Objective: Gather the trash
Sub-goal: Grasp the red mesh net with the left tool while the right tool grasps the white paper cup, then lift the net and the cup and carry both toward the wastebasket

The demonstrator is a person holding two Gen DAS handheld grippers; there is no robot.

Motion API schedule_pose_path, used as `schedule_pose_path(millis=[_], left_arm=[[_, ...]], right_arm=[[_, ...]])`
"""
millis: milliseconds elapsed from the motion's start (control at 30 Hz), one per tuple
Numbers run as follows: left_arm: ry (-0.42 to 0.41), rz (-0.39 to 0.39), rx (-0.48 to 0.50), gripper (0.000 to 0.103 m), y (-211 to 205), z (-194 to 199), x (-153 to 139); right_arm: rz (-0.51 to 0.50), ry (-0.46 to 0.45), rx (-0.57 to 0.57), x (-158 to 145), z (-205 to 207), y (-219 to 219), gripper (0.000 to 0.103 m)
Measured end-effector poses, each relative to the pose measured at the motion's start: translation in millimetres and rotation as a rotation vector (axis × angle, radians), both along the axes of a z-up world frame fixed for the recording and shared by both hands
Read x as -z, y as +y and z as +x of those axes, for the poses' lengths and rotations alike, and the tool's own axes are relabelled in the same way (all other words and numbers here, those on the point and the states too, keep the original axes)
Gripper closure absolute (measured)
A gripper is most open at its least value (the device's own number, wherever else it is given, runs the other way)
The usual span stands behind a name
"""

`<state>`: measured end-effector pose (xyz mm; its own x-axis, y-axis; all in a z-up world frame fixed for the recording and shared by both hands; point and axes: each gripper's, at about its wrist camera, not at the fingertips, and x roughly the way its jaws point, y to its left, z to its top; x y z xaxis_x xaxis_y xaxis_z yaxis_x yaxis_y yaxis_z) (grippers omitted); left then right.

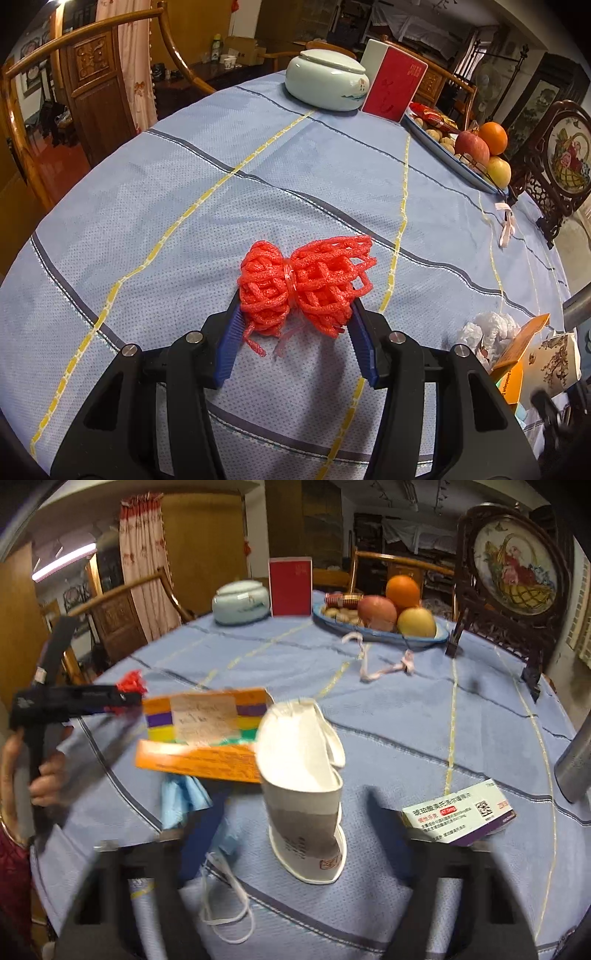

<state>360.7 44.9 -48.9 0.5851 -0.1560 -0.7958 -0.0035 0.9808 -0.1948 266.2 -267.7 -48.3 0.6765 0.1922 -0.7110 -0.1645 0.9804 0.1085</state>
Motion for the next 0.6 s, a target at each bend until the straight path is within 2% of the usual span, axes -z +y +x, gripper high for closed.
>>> schedule_pose_path(millis=[167,300,367,433,533,600], left_arm=[[-0.014,-0.002,0.002,0.048,0.0,-1.9,-2.3],[-0.038,-0.032,0.006,0.041,3.3,-5.2,-7.3],[-0.043,-0.051,0.003,0.029,5.6,-5.5,-8.6],[-0.048,-0.067,-0.005,0.023,7.7,-5.1,-9.7],[-0.055,-0.096,-0.010,0.017,10.0,-5.5,-11.3],[-0.057,-0.073,-0.019,0.016,8.2,-5.5,-11.4]], right_arm=[[0.088,-0.073,0.042,-12.7,-11.9,-17.8,0.073],[0.117,-0.060,0.057,-11.9,-10.1,-24.4,0.073],[0.126,-0.048,0.062,-10.8,-8.7,-26.1,0.073],[0.135,-0.045,0.064,-11.2,-7.5,-27.5,0.073],[0.143,-0.047,0.065,-11.1,-10.8,-27.5,0.073],[0.141,-0.045,0.064,-10.8,-11.5,-27.1,0.073]])
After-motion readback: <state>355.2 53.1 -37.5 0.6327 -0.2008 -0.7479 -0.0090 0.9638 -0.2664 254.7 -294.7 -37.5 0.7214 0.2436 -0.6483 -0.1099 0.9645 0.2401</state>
